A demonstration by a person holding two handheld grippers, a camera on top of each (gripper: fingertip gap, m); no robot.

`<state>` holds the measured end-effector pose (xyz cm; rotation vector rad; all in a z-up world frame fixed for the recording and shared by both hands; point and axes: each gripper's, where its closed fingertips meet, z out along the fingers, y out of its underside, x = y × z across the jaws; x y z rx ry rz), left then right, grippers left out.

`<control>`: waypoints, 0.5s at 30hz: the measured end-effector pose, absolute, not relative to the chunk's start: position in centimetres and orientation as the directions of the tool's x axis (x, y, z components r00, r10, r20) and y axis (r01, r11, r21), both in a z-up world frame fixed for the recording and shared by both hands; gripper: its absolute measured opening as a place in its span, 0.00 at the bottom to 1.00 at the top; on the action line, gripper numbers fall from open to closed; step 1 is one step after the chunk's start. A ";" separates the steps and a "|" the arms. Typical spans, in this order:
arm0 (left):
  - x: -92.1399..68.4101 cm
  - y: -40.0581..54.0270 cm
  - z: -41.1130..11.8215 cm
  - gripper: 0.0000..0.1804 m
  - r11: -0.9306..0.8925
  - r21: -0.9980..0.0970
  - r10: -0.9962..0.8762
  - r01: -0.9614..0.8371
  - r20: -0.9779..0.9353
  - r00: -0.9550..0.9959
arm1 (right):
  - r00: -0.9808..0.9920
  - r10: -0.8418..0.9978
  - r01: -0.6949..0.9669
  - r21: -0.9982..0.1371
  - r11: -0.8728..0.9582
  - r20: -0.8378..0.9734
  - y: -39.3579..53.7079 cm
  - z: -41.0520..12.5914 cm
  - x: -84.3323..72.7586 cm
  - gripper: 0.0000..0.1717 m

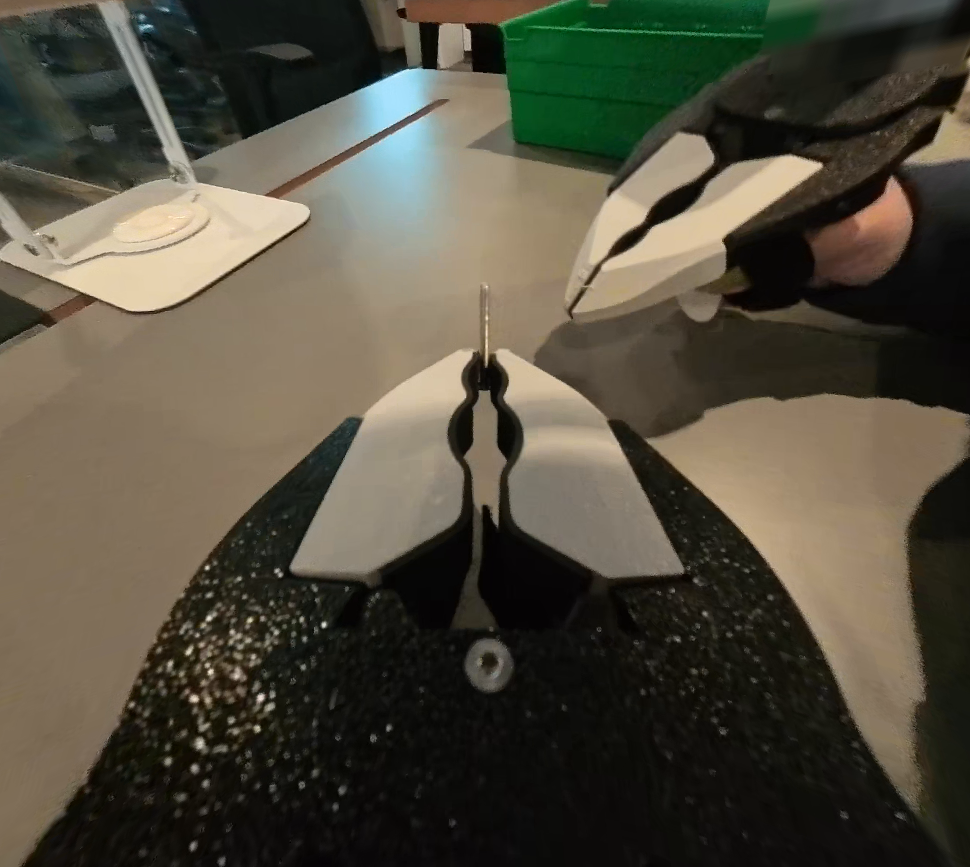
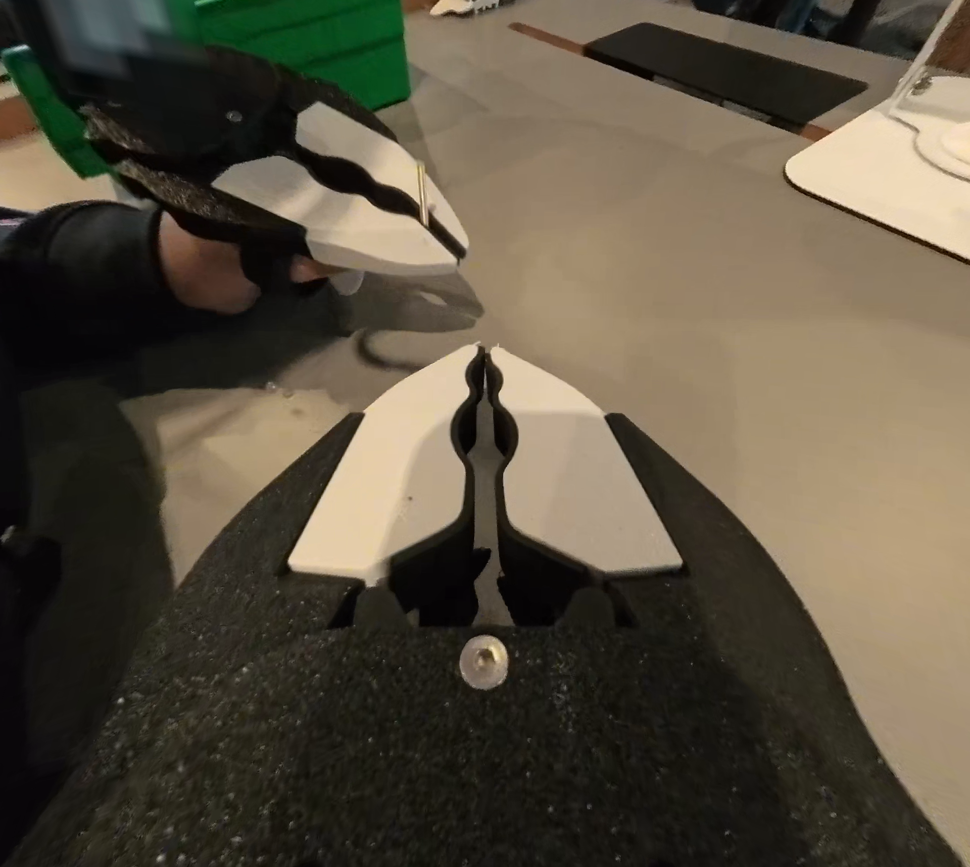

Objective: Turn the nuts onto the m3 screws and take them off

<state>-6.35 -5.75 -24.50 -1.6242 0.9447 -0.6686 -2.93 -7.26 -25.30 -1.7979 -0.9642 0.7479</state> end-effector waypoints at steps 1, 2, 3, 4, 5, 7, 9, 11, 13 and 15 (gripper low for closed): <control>-6.6 -5.6 -24.4 0.02 -0.102 -0.968 -0.846 -0.228 -0.036 0.533 | 0.509 0.858 0.297 -0.921 -0.252 -0.071 -7.2 -25.6 -3.0 0.00; -6.8 -5.4 -24.3 0.02 -0.104 -0.971 -0.841 -0.215 -0.029 0.540 | 0.506 0.860 0.308 -0.919 -0.246 -0.060 -7.3 -25.8 -3.1 0.00; -7.0 -5.3 -24.2 0.02 -0.106 -0.973 -0.837 -0.204 -0.024 0.547 | 0.499 0.865 0.319 -0.918 -0.237 -0.050 -7.4 -26.1 -3.3 0.00; -7.2 -5.2 -24.1 0.02 -0.106 -0.975 -0.830 -0.196 -0.022 0.557 | 0.488 0.872 0.331 -0.916 -0.228 -0.041 -7.5 -26.3 -3.6 0.00; -7.4 -5.0 -24.0 0.02 -0.103 -0.976 -0.824 -0.191 -0.024 0.567 | 0.473 0.880 0.341 -0.914 -0.220 -0.036 -7.7 -26.5 -3.9 0.00; -7.8 -4.7 -23.8 0.02 -0.093 -0.979 -0.812 -0.180 -0.029 0.582 | 0.418 0.908 0.362 -0.914 -0.186 -0.019 -8.5 -26.5 -5.0 0.00; -8.0 -4.5 -23.5 0.02 -0.076 -0.983 -0.801 -0.170 -0.041 0.597 | 0.333 0.943 0.379 -0.917 -0.125 0.009 -9.8 -26.4 -6.4 0.00; -8.2 -4.5 -23.3 0.02 -0.056 -0.985 -0.793 -0.162 -0.055 0.607 | 0.173 0.985 0.385 -0.921 -0.058 0.010 -12.2 -26.0 -8.2 0.00; -8.5 -4.4 -23.0 0.02 -0.050 -0.989 -0.788 -0.141 -0.048 0.614 | 0.011 1.000 0.400 -0.916 -0.015 -0.011 -14.7 -26.1 -9.9 0.04; -9.2 -4.2 -22.8 0.02 -0.047 -0.991 -0.780 -0.129 -0.044 0.624 | -0.100 0.994 0.441 -0.898 0.003 -0.046 -16.5 -26.7 -11.4 0.08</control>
